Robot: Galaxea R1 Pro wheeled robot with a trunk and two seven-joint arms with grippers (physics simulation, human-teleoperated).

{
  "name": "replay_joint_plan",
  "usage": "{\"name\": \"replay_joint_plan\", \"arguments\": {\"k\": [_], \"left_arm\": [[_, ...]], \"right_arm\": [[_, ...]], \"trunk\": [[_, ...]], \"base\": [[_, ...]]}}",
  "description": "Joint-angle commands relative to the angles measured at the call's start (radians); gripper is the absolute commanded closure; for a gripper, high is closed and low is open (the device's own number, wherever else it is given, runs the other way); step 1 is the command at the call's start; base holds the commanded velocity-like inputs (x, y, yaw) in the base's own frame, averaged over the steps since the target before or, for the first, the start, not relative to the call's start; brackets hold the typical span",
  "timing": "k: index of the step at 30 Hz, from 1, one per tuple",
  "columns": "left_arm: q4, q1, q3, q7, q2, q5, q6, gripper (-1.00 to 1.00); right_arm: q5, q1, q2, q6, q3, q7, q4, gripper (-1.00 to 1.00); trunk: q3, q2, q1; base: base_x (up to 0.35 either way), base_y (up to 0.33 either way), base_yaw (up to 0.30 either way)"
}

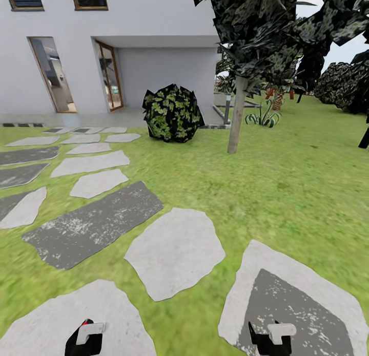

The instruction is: In the garden, pick up the pesticide atomizer on the floor and spray pesticide onto both trees until each tree trunk is fully covered.

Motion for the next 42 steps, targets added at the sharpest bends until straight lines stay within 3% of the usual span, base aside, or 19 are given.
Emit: {"name": "replay_joint_plan", "arguments": {"k": [1,13,42], "left_arm": [[0.001,0.000,0.000,0.001,0.000,0.002,-0.003,1.00],[0.001,0.000,0.000,0.001,0.000,0.002,-0.003,1.00],[0.001,0.000,0.000,0.001,0.000,0.002,-0.002,1.00]], "right_arm": [[0.001,0.000,0.000,-0.003,0.000,0.002,0.001,-1.00],[0.001,0.000,0.001,-0.003,0.000,0.002,0.001,-1.00],[0.001,0.000,0.004,-0.003,0.001,0.001,0.001,-1.00]], "trunk": [[0.002,0.007,-0.004],[0.040,0.091,-0.050],[0.131,0.294,-0.161]], "base": [[0.000,0.000,0.000],[0.000,0.000,0.049],[0.000,0.000,0.270]]}}
